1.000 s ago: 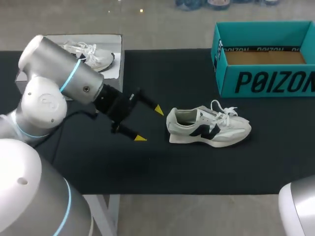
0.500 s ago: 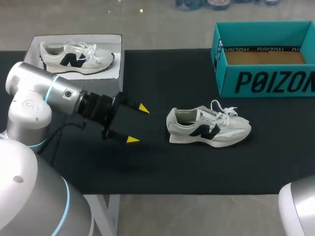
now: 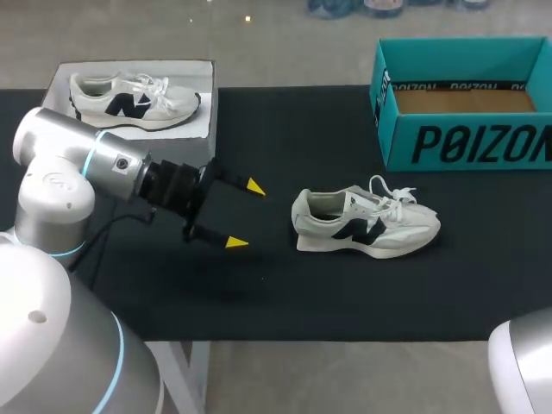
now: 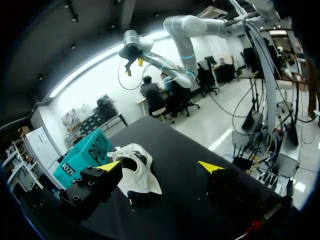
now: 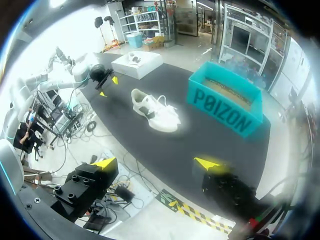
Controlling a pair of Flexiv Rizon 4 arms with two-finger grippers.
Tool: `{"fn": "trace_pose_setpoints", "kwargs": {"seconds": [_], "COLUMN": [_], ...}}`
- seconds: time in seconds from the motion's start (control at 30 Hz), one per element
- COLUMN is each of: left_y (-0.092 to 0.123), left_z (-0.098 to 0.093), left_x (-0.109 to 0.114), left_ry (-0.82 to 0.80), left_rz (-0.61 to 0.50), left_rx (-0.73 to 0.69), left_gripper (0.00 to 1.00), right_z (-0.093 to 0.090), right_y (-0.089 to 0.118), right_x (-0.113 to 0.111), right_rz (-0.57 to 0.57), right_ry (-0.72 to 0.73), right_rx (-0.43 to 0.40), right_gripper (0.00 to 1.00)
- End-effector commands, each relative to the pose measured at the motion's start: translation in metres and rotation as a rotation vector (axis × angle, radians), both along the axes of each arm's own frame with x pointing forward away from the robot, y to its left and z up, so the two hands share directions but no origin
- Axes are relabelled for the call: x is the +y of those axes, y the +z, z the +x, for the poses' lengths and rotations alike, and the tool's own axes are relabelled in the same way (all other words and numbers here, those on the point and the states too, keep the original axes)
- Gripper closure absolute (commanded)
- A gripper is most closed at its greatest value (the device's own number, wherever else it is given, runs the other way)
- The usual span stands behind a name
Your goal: Take the shoe out of the shoebox, open the shoe tongue, remove and reinsert the insole, then place the shoe into the shoebox
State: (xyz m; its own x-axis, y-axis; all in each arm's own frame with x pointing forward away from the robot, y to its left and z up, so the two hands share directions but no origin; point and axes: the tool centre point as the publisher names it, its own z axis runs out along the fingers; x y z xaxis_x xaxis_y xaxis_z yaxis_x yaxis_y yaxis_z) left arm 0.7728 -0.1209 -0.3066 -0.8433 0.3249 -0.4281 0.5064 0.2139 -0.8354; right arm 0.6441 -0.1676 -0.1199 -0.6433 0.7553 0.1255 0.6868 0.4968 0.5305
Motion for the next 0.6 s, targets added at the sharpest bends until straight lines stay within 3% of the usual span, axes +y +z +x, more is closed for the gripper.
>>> {"fn": "trace_pose_setpoints", "kwargs": {"seconds": [0.03,0.33,0.6], "left_y": [-0.001,-0.039,-0.064], "left_z": [0.0,0.02,0.03], "left_x": [-0.001,-0.004,-0.016], "left_ry": [0.001,0.18,0.26], "left_rz": [0.001,-0.005,0.001], "left_rx": [-0.001,0.181,0.231], "left_gripper": [0.0,0.0,0.0], "right_z": [0.003,0.003,0.003], "right_y": [0.002,0.002,0.002], "right_x": [0.0,0.0,0.0], "right_rz": [-0.002,-0.002,-0.002], "right_ry": [0.002,0.002,0.002], "right_rx": [0.008,0.008,0.008], "right_gripper": [0.0,0.0,0.0]}}
